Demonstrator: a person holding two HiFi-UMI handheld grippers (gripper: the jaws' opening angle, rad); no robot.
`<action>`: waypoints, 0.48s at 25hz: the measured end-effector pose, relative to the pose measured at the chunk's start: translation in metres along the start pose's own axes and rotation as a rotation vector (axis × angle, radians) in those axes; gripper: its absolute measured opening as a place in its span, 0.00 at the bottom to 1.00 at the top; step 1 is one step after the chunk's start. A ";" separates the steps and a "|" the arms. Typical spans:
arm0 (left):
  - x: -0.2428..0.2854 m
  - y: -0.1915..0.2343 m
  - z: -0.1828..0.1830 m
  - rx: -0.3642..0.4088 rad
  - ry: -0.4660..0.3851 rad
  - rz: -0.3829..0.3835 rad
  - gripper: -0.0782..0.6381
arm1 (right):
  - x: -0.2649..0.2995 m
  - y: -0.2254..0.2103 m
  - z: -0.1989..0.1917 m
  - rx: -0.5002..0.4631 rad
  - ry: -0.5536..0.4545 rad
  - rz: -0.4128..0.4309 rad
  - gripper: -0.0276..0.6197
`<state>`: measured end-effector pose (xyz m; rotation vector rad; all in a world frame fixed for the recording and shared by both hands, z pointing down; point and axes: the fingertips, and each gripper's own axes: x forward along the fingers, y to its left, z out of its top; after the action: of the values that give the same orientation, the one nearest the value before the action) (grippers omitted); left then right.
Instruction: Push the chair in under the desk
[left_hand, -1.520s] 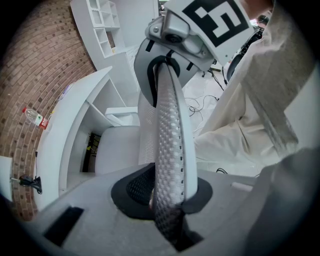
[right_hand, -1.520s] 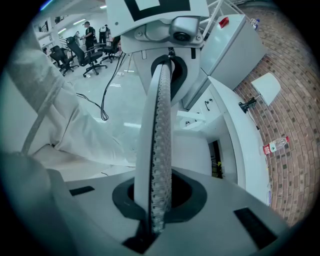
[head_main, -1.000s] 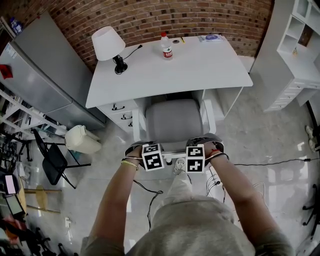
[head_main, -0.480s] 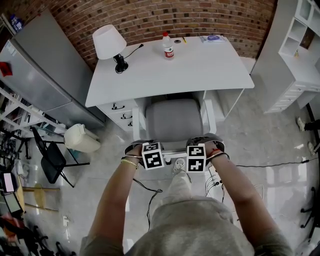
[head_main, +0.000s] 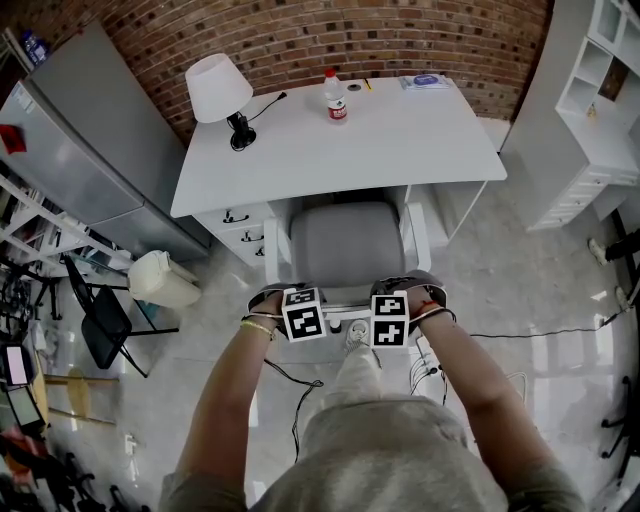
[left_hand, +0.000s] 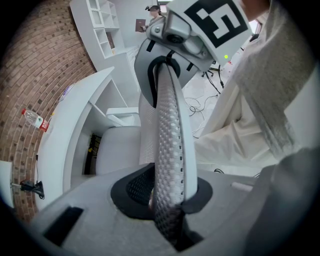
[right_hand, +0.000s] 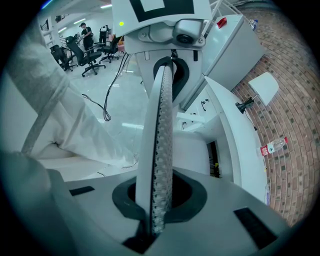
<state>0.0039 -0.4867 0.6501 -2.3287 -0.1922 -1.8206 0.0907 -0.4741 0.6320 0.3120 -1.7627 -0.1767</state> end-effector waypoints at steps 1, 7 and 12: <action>0.000 0.000 0.000 0.001 0.000 0.001 0.21 | 0.000 0.000 0.000 0.001 -0.001 0.002 0.07; 0.001 0.001 0.001 0.002 0.000 0.008 0.21 | 0.001 0.000 -0.002 0.004 0.002 0.002 0.07; 0.002 -0.001 0.001 -0.004 0.004 0.001 0.21 | 0.001 0.001 -0.002 0.006 0.002 0.001 0.07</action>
<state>0.0048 -0.4856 0.6518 -2.3268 -0.1872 -1.8273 0.0924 -0.4729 0.6333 0.3154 -1.7614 -0.1701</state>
